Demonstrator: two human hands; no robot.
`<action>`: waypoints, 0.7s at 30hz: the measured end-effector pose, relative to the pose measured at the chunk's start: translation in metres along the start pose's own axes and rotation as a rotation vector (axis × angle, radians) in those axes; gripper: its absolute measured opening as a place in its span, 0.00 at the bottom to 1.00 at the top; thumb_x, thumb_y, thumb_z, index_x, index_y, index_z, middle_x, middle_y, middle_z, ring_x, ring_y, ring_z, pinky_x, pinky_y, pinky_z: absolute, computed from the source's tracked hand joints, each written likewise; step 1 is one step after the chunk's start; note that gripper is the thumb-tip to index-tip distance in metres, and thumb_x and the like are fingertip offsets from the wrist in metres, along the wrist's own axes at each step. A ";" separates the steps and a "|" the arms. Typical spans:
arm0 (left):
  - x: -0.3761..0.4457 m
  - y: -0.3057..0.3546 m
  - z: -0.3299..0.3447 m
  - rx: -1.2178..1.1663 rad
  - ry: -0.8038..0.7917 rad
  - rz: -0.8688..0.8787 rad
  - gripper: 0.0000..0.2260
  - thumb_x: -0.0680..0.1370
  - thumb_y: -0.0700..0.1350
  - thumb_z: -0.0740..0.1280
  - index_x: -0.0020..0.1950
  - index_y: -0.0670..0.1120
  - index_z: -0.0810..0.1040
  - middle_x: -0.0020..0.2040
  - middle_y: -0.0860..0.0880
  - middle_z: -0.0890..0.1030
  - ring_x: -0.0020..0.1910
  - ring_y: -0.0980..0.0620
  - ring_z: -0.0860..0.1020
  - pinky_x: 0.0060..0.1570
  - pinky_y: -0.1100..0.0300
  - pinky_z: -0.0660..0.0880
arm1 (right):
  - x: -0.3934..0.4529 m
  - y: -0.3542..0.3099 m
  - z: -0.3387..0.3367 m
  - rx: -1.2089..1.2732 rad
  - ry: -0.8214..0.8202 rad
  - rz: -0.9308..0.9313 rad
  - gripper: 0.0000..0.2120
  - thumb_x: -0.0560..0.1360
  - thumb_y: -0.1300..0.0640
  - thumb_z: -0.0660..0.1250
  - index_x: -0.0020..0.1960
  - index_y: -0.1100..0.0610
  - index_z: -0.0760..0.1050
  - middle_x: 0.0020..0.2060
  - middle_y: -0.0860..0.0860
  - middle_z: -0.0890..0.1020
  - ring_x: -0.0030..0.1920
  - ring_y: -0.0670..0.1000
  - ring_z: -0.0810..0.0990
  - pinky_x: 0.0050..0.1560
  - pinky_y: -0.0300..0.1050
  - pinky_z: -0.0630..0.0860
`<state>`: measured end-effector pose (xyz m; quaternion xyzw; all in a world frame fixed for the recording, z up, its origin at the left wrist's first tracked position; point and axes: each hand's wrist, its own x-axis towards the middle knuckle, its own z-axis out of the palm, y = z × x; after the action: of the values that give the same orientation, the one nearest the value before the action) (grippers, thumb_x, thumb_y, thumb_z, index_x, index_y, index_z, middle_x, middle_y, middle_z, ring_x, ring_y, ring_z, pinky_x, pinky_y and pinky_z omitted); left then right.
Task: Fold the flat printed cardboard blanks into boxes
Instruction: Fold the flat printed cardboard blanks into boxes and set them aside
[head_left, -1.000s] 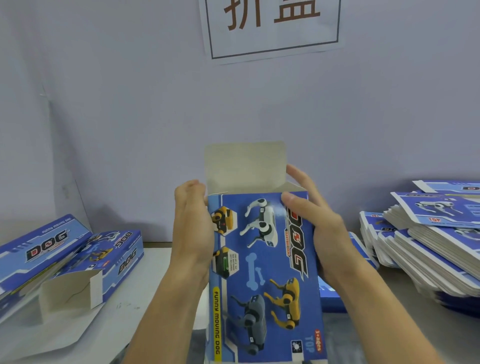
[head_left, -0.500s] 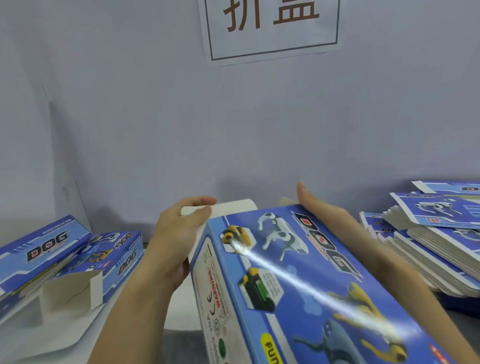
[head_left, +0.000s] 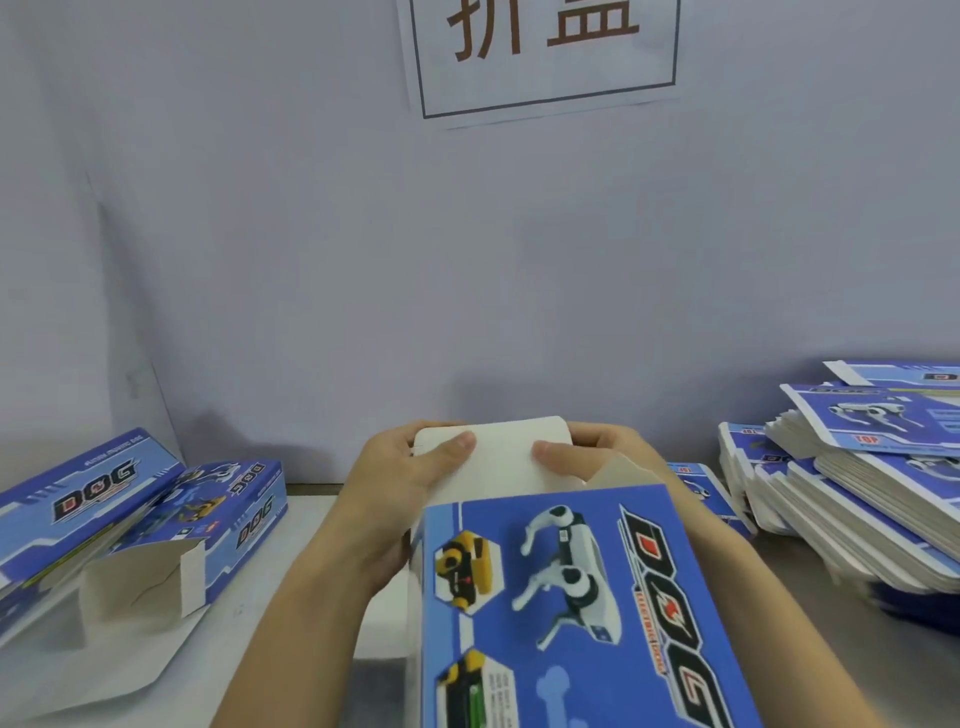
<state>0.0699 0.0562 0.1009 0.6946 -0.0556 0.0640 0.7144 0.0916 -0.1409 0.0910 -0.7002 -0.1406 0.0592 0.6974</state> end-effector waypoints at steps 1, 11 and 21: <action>0.000 -0.002 -0.001 -0.049 -0.028 -0.026 0.07 0.79 0.41 0.69 0.55 0.41 0.81 0.42 0.43 0.87 0.37 0.48 0.85 0.32 0.58 0.81 | -0.001 -0.004 0.002 0.011 0.027 -0.028 0.06 0.79 0.57 0.68 0.54 0.53 0.81 0.39 0.53 0.87 0.33 0.52 0.86 0.29 0.40 0.79; -0.001 -0.004 0.000 -0.061 0.012 0.011 0.06 0.79 0.37 0.69 0.54 0.44 0.81 0.40 0.43 0.86 0.34 0.46 0.85 0.28 0.58 0.80 | -0.003 -0.004 0.001 0.082 0.049 -0.033 0.12 0.76 0.59 0.70 0.59 0.53 0.78 0.36 0.52 0.87 0.30 0.52 0.85 0.26 0.40 0.78; 0.002 -0.003 -0.002 0.026 0.015 0.081 0.05 0.77 0.31 0.68 0.44 0.39 0.80 0.29 0.48 0.83 0.26 0.52 0.82 0.23 0.64 0.75 | -0.005 -0.008 0.000 0.072 0.079 -0.002 0.05 0.75 0.67 0.69 0.47 0.60 0.81 0.32 0.55 0.84 0.26 0.50 0.82 0.25 0.38 0.77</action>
<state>0.0719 0.0585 0.0984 0.7004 -0.0775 0.0988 0.7026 0.0858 -0.1426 0.0981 -0.6762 -0.1113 0.0360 0.7274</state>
